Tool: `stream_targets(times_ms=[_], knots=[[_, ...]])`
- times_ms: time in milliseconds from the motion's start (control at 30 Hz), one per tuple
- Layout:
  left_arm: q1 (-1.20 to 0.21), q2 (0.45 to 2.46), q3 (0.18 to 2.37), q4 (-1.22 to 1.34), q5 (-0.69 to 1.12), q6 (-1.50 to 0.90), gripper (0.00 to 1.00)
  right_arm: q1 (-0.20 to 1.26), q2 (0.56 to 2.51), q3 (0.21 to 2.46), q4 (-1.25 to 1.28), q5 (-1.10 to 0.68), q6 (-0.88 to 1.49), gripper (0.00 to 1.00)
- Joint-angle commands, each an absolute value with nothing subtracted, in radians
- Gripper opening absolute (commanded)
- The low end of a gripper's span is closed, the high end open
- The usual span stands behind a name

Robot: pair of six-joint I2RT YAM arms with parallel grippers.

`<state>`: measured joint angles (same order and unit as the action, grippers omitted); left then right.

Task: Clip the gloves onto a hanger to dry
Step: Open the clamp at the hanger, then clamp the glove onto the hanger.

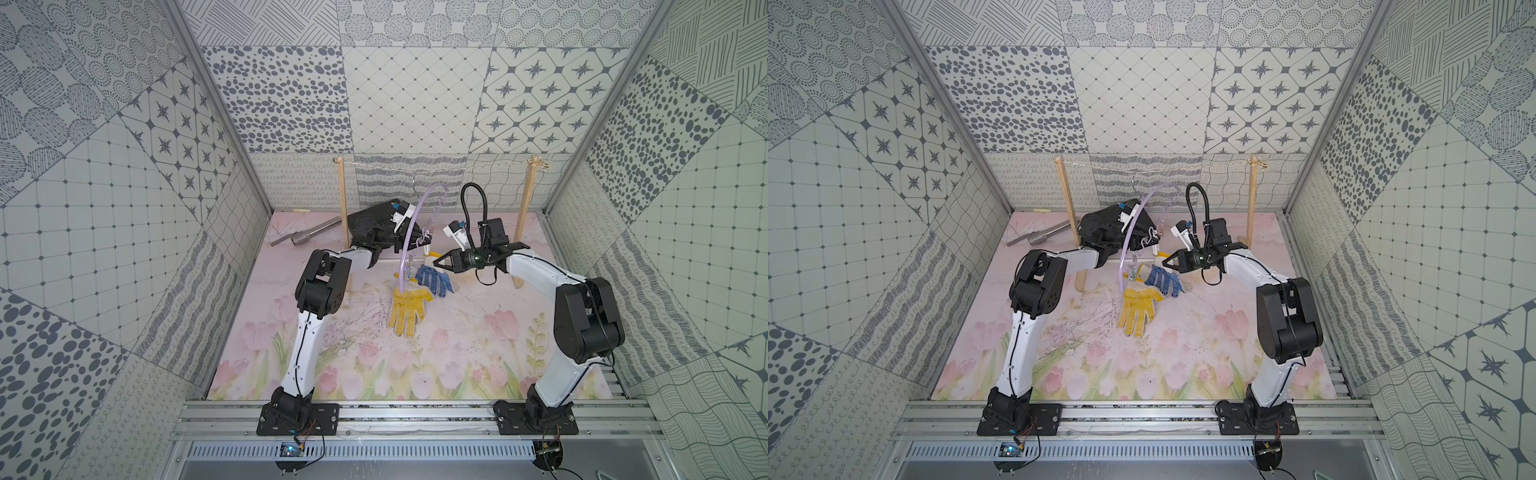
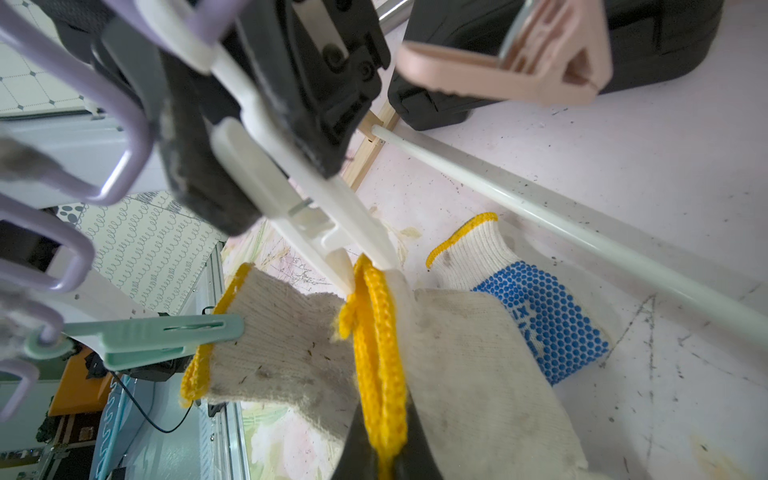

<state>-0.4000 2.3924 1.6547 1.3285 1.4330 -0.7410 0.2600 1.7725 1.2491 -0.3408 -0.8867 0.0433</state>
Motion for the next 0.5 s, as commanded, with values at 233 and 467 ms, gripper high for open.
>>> stream_targets(times_ms=[233,467], knots=[[-0.404,2.372,1.672,1.415,1.459,-0.74,0.0,0.278,1.732,1.204,-0.202,-0.916,0.148,0.0],[-0.401,2.369,1.672,1.415,1.454,-0.74,0.0,0.283,1.712,1.184,-0.193,-0.913,0.156,0.0]])
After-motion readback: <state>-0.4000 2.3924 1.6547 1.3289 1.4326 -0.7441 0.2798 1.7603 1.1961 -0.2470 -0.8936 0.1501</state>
